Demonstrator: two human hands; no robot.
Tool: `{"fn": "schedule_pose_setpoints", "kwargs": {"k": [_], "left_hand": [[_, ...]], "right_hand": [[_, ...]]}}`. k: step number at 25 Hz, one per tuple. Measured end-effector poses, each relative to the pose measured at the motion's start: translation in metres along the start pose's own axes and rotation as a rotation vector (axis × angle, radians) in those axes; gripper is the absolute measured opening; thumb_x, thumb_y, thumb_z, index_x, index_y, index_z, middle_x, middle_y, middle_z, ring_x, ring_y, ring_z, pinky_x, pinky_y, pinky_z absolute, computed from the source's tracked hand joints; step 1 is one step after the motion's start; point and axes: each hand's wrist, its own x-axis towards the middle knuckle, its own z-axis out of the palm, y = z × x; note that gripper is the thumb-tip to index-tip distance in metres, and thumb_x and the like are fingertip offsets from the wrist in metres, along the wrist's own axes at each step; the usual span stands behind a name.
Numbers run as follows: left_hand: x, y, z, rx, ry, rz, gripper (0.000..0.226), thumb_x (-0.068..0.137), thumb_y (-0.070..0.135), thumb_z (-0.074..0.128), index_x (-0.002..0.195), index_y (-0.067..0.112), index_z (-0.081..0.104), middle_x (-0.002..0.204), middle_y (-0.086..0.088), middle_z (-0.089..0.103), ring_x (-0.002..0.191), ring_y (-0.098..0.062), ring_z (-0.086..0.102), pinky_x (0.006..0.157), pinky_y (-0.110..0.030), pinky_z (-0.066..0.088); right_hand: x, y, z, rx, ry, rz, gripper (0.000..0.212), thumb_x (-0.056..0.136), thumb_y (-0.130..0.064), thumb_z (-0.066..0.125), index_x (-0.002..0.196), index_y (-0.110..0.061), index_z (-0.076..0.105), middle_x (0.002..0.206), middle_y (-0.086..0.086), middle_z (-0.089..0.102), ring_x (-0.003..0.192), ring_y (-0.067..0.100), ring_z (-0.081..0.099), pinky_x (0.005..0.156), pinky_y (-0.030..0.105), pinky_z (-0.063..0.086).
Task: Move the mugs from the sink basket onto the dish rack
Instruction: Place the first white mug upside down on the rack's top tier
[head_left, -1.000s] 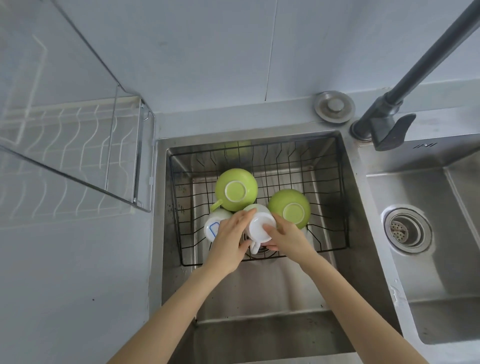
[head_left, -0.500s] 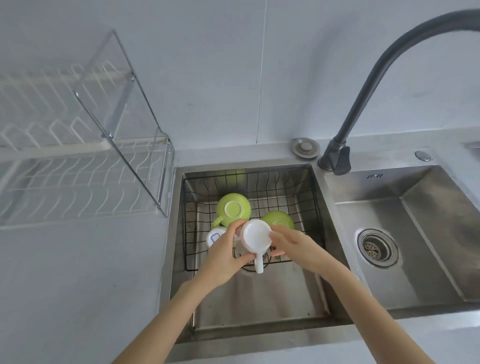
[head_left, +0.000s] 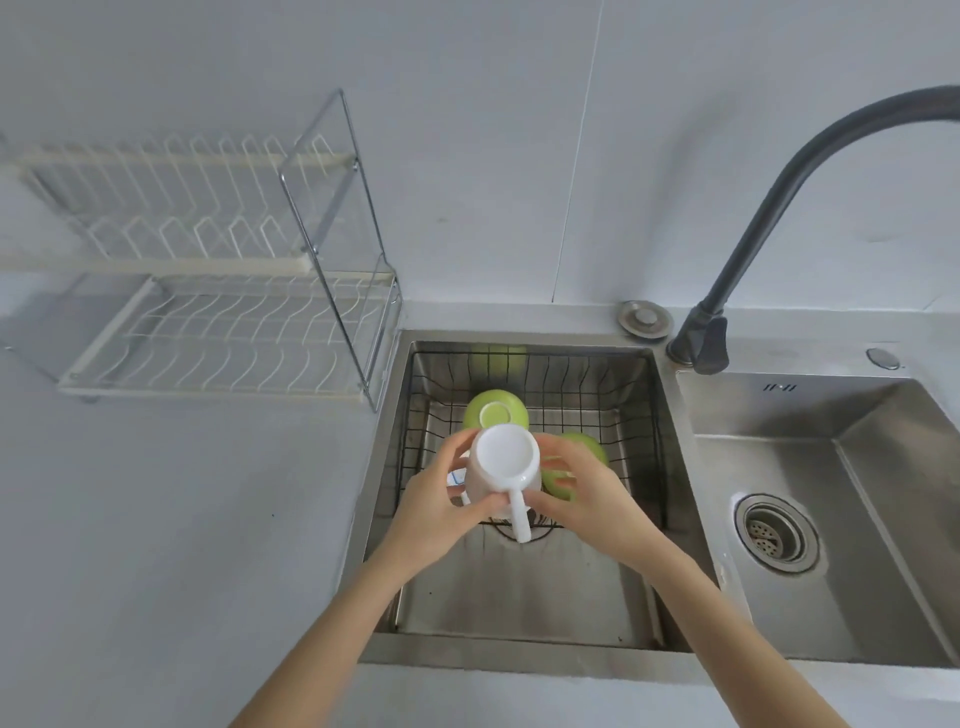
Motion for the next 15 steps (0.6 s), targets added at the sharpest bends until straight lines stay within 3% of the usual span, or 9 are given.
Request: {"fn": "schedule_pose_setpoints", "kwargs": {"k": [3,6,11,13,15], "left_hand": [[-0.008,0.000,-0.010,-0.008,0.028,0.009,0.059,0.068,0.025,0.076,0.106,0.052,0.038,0.113,0.033,0.049,0.110,0.001,0.052,0.082,-0.012,0.051],[-0.017,0.001,-0.027,0.000,0.047,0.016,0.057,0.063,0.037,0.073,0.104,0.055,0.038,0.109,0.035,0.050,0.106,0.006,0.053,0.084,-0.015,0.052],[-0.028,-0.002,-0.077,0.029,0.038,0.064,0.057,0.074,0.020,0.072,0.104,0.052,0.037,0.109,0.031,0.048,0.101,0.006,0.052,0.076,-0.007,0.051],[-0.031,-0.003,-0.103,0.051,0.031,0.068,0.055,0.074,0.021,0.072,0.112,0.044,0.039,0.112,0.024,0.050,0.102,-0.002,0.052,0.080,-0.013,0.051],[-0.034,-0.006,-0.131,0.077,0.021,0.084,0.058,0.073,0.023,0.072,0.121,0.035,0.041,0.119,0.016,0.051,0.105,-0.006,0.052,0.085,-0.019,0.049]], "right_hand": [[0.004,-0.007,0.005,-0.032,-0.034,-0.051,0.053,0.078,-0.019,0.070,0.125,-0.021,0.048,0.123,-0.002,0.054,0.107,0.008,0.052,0.085,0.007,0.040],[0.005,-0.021,0.018,-0.043,-0.029,-0.075,0.052,0.078,-0.019,0.069,0.126,-0.021,0.048,0.121,-0.004,0.052,0.104,0.007,0.052,0.089,0.015,0.041],[0.011,-0.056,0.051,-0.046,0.017,-0.132,0.046,0.079,-0.023,0.069,0.119,-0.029,0.048,0.114,-0.009,0.053,0.102,0.007,0.055,0.093,0.020,0.045],[0.014,-0.073,0.069,-0.038,0.043,-0.143,0.042,0.080,-0.023,0.068,0.116,-0.032,0.048,0.115,-0.006,0.055,0.103,0.009,0.055,0.094,0.021,0.046],[0.019,-0.090,0.088,-0.043,0.073,-0.157,0.046,0.080,-0.021,0.067,0.122,-0.023,0.049,0.118,0.000,0.057,0.106,0.012,0.055,0.093,0.014,0.046]]}}
